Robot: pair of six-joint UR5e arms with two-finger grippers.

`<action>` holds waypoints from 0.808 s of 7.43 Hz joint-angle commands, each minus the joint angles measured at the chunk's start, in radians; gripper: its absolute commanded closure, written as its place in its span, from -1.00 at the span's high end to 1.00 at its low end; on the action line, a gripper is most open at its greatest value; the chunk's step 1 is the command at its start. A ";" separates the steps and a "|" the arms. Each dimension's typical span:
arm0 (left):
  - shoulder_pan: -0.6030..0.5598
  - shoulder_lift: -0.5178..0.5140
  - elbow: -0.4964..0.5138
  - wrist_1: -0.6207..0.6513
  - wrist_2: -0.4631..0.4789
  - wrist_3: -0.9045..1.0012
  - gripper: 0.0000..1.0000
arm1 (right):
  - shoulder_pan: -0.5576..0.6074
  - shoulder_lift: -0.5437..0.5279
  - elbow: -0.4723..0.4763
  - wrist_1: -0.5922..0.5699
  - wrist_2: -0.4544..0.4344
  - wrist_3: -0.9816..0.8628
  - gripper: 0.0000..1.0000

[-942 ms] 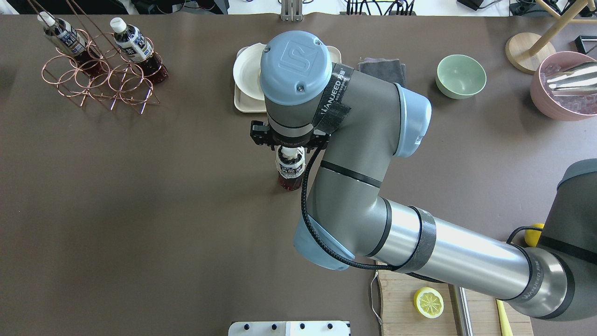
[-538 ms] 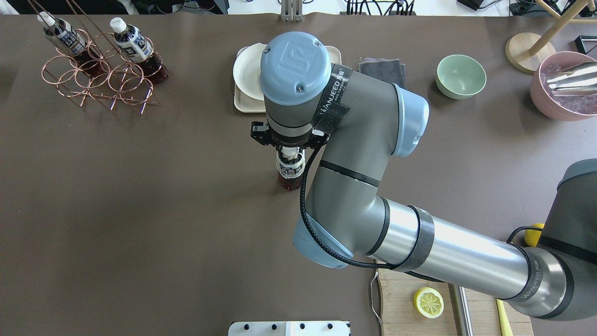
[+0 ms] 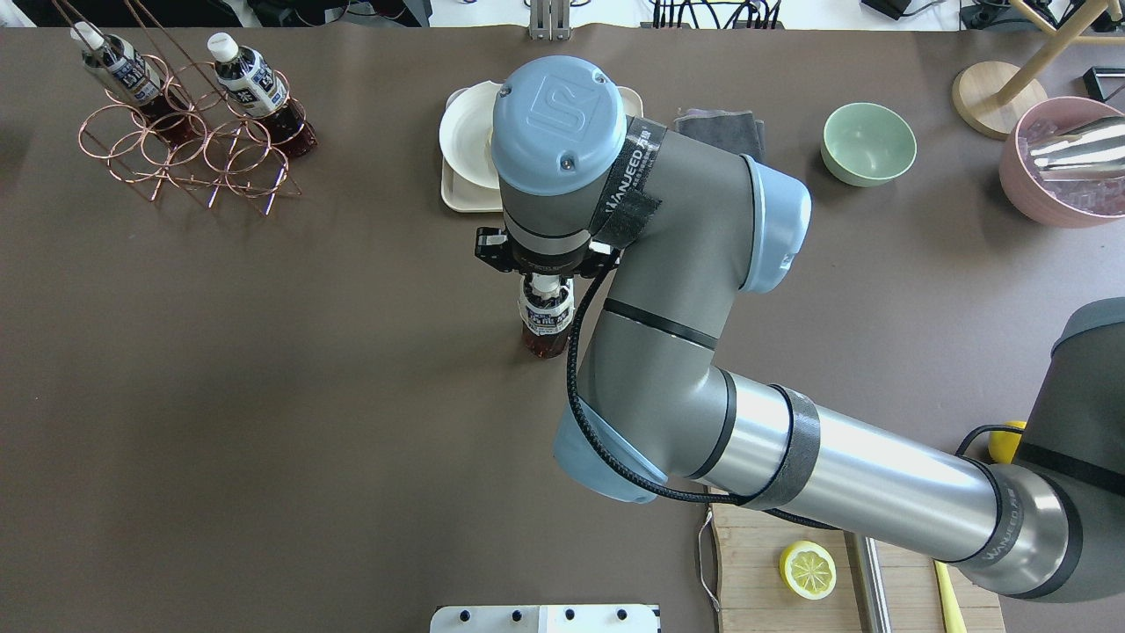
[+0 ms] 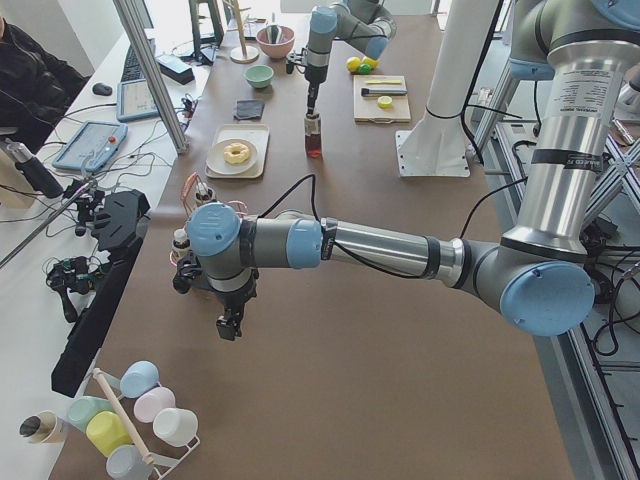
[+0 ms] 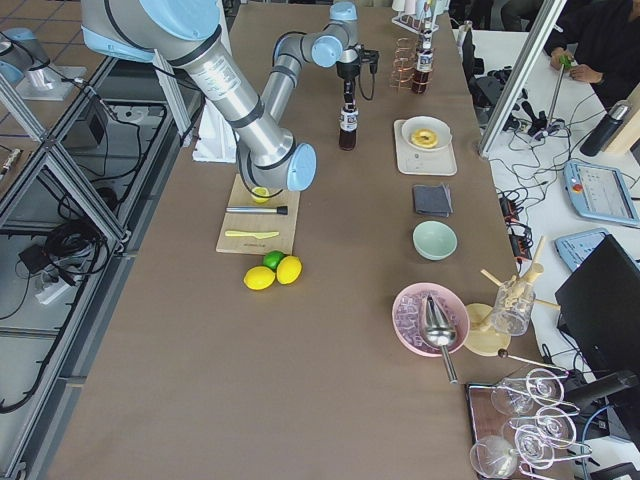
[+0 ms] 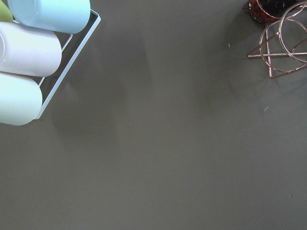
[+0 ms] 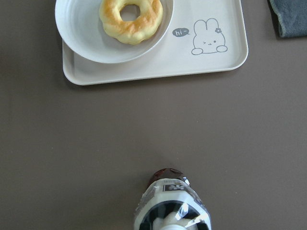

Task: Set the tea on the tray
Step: 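Lift the bottle with the right gripper and lower it onto the tray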

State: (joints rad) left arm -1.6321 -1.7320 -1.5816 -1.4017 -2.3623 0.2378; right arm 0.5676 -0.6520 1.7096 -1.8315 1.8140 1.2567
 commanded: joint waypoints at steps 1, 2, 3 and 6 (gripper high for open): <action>0.000 -0.001 0.000 0.000 0.000 0.000 0.95 | 0.122 0.035 -0.002 -0.026 0.097 -0.031 -1.00; 0.000 -0.001 0.000 0.000 0.000 0.000 0.95 | 0.196 0.070 -0.017 -0.069 0.170 -0.095 -1.00; 0.000 -0.001 -0.001 0.000 0.000 0.000 0.95 | 0.262 0.101 -0.080 -0.074 0.214 -0.158 -1.00; 0.002 -0.021 0.005 0.001 0.000 -0.006 0.95 | 0.405 0.161 -0.328 -0.017 0.251 -0.392 -1.00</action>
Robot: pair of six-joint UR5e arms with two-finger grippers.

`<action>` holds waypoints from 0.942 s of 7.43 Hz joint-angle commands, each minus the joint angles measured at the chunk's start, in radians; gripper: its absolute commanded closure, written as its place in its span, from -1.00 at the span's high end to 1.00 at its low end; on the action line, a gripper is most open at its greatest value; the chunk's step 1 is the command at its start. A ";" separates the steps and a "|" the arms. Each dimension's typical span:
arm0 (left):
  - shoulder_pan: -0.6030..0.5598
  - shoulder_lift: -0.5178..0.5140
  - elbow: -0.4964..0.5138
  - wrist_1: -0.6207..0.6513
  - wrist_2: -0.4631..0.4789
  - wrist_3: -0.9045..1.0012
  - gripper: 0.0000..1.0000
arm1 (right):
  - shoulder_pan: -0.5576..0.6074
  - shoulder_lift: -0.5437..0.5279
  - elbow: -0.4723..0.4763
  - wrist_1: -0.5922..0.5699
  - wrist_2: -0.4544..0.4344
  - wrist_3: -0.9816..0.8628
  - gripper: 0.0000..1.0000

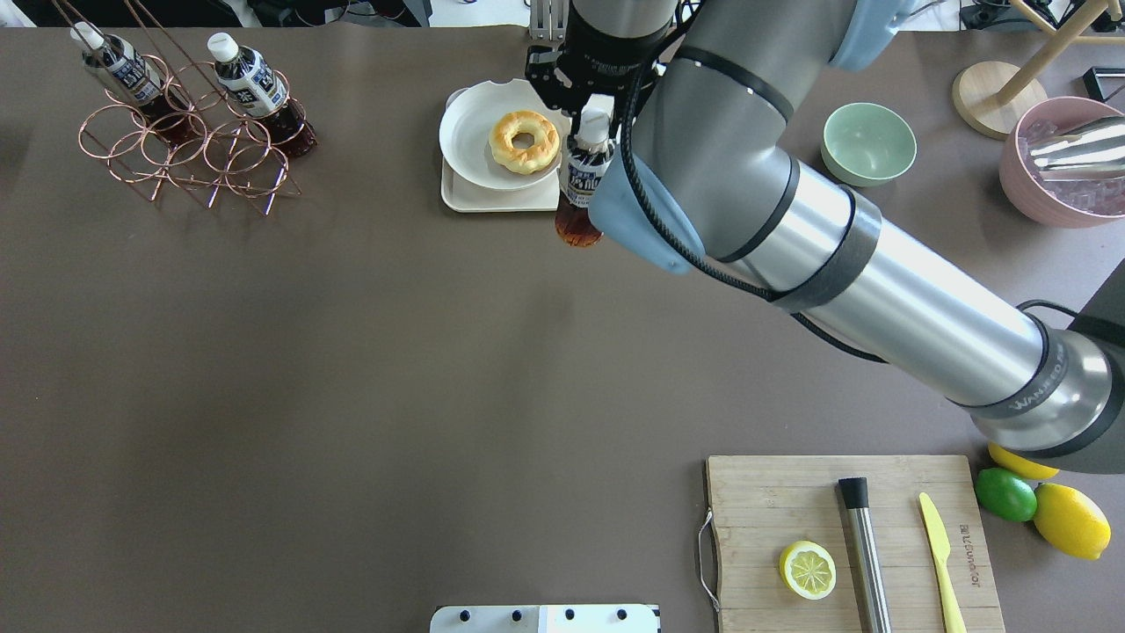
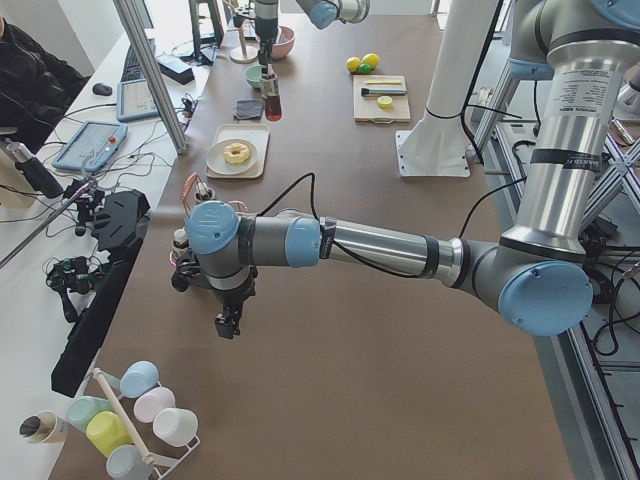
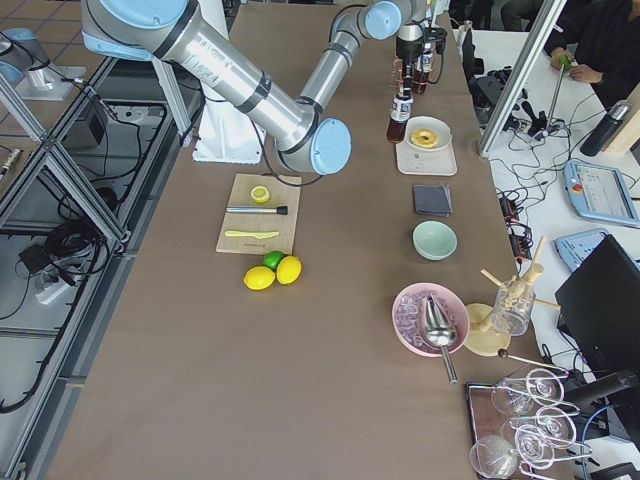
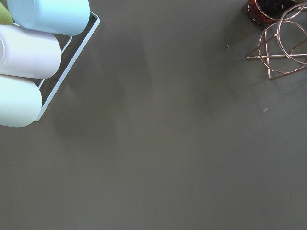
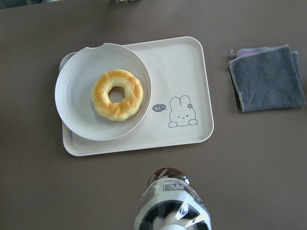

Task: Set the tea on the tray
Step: 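Lift the bottle with the right gripper and lower it onto the tray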

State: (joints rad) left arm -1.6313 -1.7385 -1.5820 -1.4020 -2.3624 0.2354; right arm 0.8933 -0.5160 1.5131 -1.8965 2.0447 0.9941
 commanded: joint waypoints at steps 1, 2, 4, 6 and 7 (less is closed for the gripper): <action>0.002 -0.016 0.005 0.002 0.000 -0.005 0.95 | 0.094 0.028 -0.224 0.136 0.023 -0.143 -1.00; 0.002 -0.024 0.005 0.002 0.002 -0.007 0.95 | 0.102 0.049 -0.334 0.242 0.022 -0.141 -1.00; 0.002 -0.035 0.020 0.002 0.002 -0.005 0.95 | 0.093 0.095 -0.442 0.302 0.020 -0.131 -1.00; 0.002 -0.036 0.030 0.000 0.002 -0.004 0.95 | 0.053 0.090 -0.479 0.401 0.011 -0.063 -1.00; 0.002 -0.044 0.039 0.000 0.002 -0.002 0.95 | 0.039 0.088 -0.479 0.402 0.005 -0.057 -1.00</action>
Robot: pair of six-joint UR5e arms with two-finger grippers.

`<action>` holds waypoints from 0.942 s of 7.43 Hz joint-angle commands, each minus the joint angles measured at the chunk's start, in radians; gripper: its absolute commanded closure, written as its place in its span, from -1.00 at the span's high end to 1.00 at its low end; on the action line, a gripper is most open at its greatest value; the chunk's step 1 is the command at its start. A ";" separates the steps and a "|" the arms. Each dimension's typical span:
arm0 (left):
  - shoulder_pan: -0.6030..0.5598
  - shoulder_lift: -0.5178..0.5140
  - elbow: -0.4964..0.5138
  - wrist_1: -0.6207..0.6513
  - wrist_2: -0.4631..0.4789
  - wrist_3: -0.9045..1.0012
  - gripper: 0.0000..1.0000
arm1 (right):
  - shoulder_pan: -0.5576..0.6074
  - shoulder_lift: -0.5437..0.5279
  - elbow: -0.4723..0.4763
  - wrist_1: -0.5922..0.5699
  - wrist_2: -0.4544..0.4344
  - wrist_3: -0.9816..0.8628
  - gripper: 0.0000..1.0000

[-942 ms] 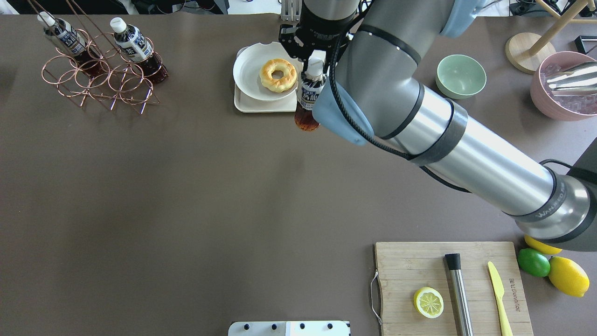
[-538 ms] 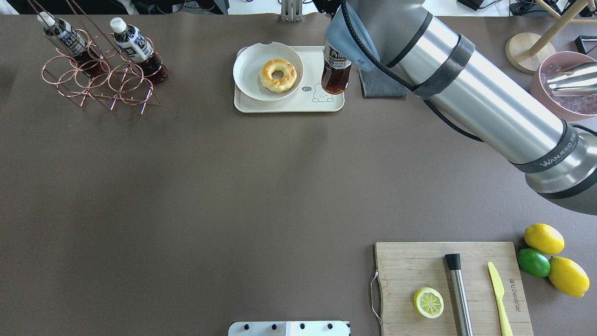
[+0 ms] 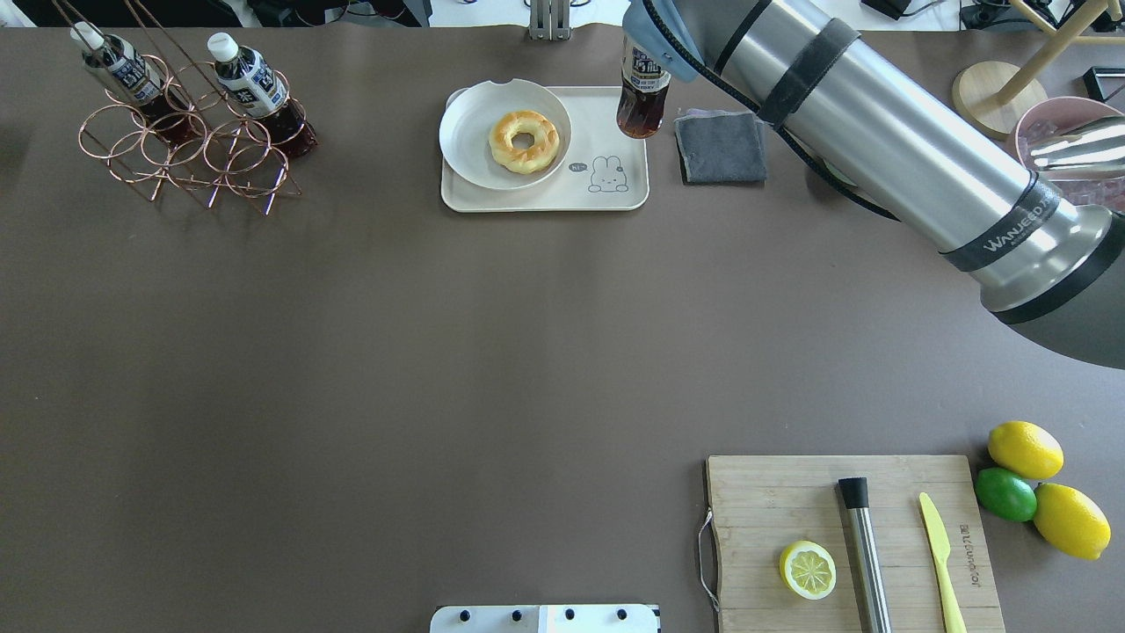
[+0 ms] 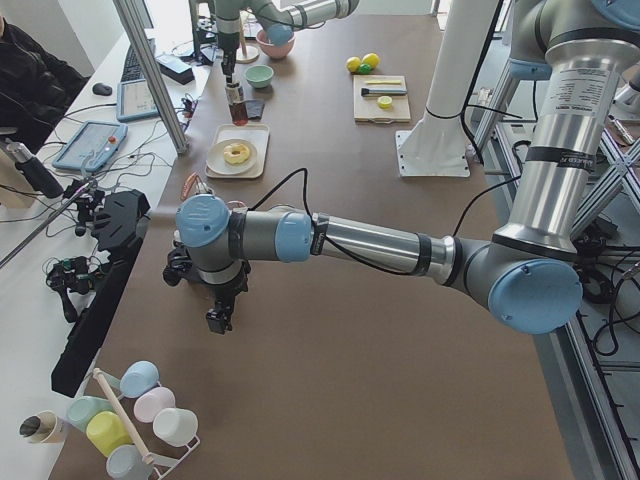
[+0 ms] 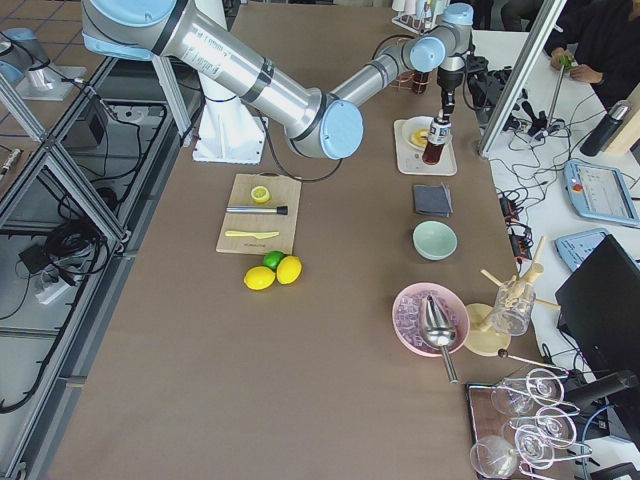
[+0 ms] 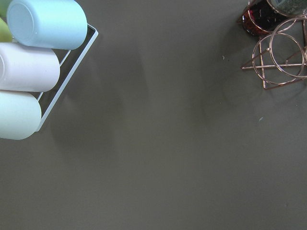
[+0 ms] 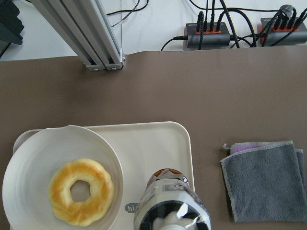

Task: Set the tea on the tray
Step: 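Lift the bottle with the right gripper and lower it onto the tray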

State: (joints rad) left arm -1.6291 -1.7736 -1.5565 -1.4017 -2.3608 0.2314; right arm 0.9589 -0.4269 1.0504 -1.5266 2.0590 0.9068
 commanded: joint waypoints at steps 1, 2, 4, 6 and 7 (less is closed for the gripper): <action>0.000 -0.012 0.019 -0.002 0.000 0.002 0.95 | -0.035 -0.004 -0.016 0.032 -0.026 0.032 -1.00; 0.000 -0.016 0.030 -0.014 0.000 0.000 0.95 | -0.043 -0.010 -0.016 0.034 -0.042 0.031 -1.00; 0.002 -0.027 0.035 -0.014 0.000 -0.003 0.95 | -0.049 -0.015 -0.023 0.055 -0.057 0.032 -1.00; 0.002 -0.044 0.042 -0.014 0.000 -0.004 0.95 | -0.048 -0.029 -0.021 0.089 -0.059 0.032 -0.86; 0.002 -0.058 0.062 -0.014 0.000 -0.004 0.95 | -0.048 -0.030 -0.023 0.089 -0.059 0.032 0.50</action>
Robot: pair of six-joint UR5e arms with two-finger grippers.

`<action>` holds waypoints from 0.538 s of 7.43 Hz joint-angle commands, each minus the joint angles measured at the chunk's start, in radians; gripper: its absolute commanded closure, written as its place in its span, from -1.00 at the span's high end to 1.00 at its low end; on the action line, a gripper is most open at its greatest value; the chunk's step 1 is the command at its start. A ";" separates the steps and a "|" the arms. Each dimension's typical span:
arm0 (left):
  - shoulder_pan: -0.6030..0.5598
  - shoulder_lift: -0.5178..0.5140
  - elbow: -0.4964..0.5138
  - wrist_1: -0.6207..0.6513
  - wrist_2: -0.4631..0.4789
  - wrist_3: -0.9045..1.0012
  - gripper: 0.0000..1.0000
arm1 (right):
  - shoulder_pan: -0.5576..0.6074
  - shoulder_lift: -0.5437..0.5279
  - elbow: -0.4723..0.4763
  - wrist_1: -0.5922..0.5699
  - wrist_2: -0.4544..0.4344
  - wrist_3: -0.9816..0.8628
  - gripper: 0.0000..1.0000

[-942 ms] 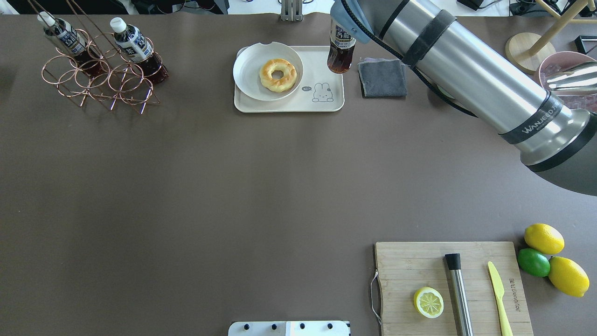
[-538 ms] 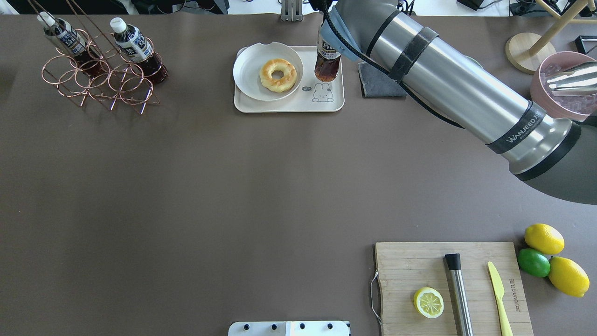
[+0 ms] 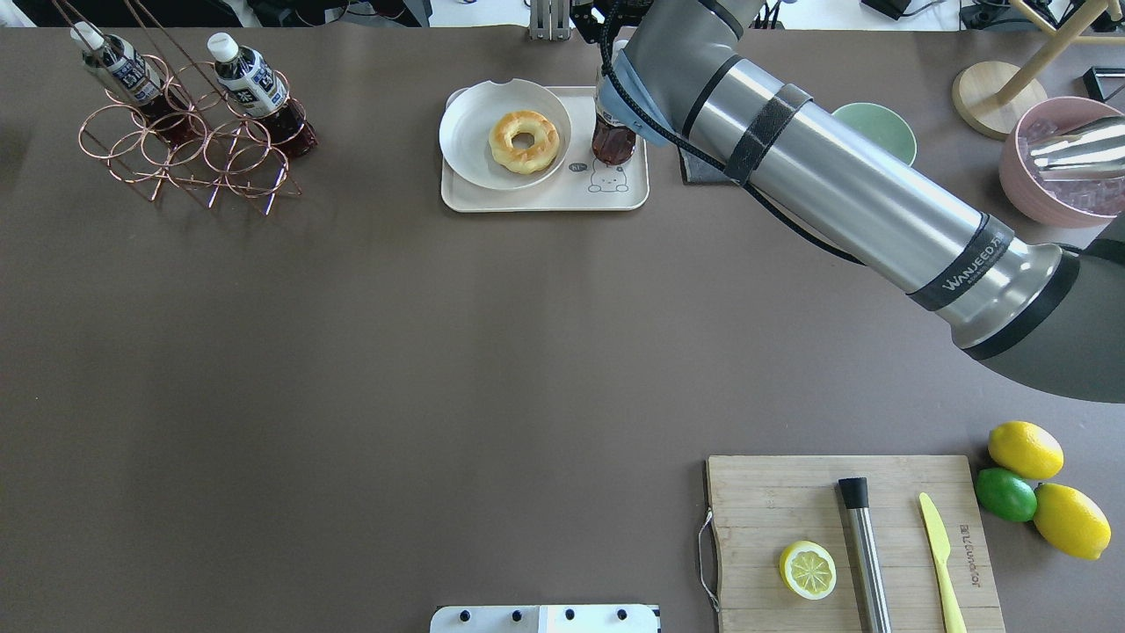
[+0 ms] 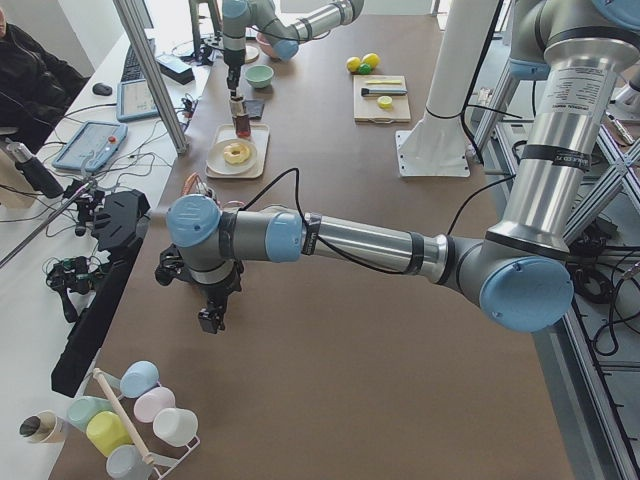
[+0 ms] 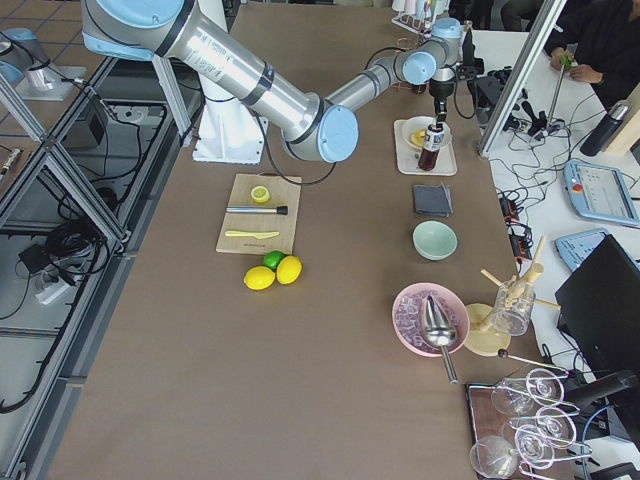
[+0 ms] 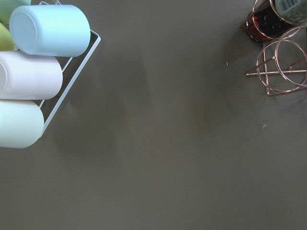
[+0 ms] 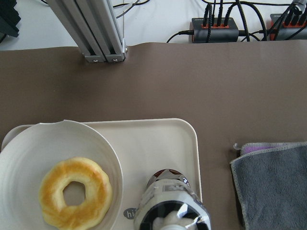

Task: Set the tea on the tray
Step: 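Open the right gripper and retract the right arm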

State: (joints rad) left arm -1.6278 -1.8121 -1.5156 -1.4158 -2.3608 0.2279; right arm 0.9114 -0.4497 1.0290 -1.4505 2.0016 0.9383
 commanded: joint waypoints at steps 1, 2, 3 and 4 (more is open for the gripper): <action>0.000 -0.026 0.031 0.000 0.000 0.001 0.95 | 0.000 -0.006 0.000 0.013 -0.003 0.011 1.00; 0.000 -0.026 0.031 0.000 0.000 0.001 0.95 | 0.001 -0.003 0.006 0.012 -0.001 0.028 1.00; 0.000 -0.029 0.031 0.000 0.000 0.001 0.95 | 0.010 0.006 0.028 0.003 0.003 0.031 1.00; -0.001 -0.027 0.031 0.000 0.000 0.002 0.95 | 0.030 -0.003 0.110 -0.063 0.034 0.030 1.00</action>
State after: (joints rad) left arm -1.6276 -1.8386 -1.4858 -1.4159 -2.3608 0.2286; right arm 0.9185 -0.4483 1.0500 -1.4469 2.0040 0.9648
